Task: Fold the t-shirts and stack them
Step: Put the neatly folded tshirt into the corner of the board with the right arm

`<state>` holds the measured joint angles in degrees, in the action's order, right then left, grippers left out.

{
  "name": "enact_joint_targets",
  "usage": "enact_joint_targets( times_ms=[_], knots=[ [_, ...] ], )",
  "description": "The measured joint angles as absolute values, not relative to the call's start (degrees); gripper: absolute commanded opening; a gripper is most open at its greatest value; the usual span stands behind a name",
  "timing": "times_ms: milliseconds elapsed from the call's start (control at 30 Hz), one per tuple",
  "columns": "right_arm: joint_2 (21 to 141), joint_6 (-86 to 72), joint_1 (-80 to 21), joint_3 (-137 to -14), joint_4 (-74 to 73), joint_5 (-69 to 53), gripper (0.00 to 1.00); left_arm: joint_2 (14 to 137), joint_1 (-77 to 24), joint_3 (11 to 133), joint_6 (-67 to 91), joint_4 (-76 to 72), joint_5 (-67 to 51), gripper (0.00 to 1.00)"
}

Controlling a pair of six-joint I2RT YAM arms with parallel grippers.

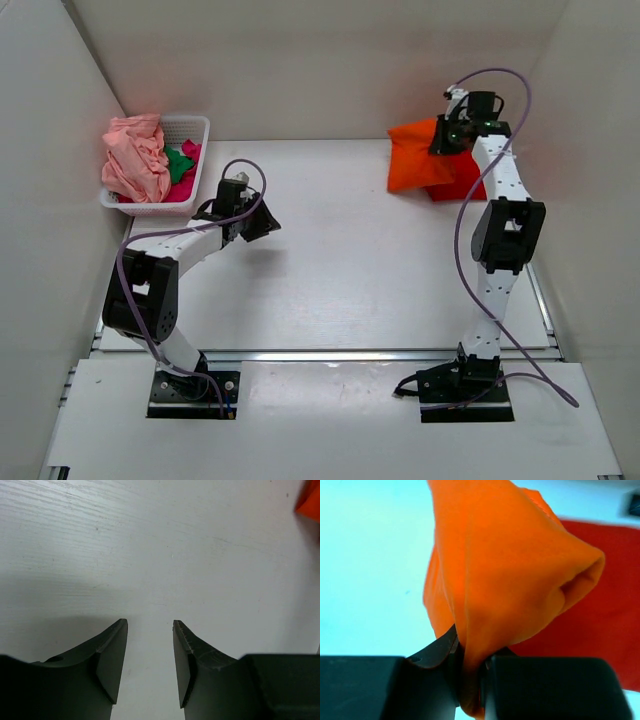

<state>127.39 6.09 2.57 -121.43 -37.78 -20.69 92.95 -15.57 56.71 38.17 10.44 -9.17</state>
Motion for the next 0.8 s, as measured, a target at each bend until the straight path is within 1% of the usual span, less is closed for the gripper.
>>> enact_joint_targets(
  times_ms=[167,367,533,667,700,800],
  knots=[
    [129.6,7.88,7.94,-128.88,-37.95,-19.64,0.0,92.9,-15.51,56.34,37.45,11.18,-8.99,0.53],
    [133.05,9.23,12.71,-130.45,-38.15,-19.68,0.0,92.88,-15.49,55.51,36.69,12.34,-8.56,0.53],
    [136.7,10.5,13.02,-131.15,-38.68,-19.27,0.0,92.88,-15.51,55.46,36.38,12.49,-8.34,0.54],
    [136.64,12.19,12.4,-132.11,-40.18,-19.88,0.0,92.66,-15.51,54.54,36.23,12.53,-8.29,0.54],
    [136.33,12.58,12.4,-132.27,-40.34,-20.29,0.0,92.49,-15.53,54.08,36.16,12.6,-8.27,0.53],
    [134.76,13.43,12.45,-132.35,-41.28,-22.22,0.0,91.57,-15.49,53.01,35.99,13.21,-8.25,0.54]
  ],
)
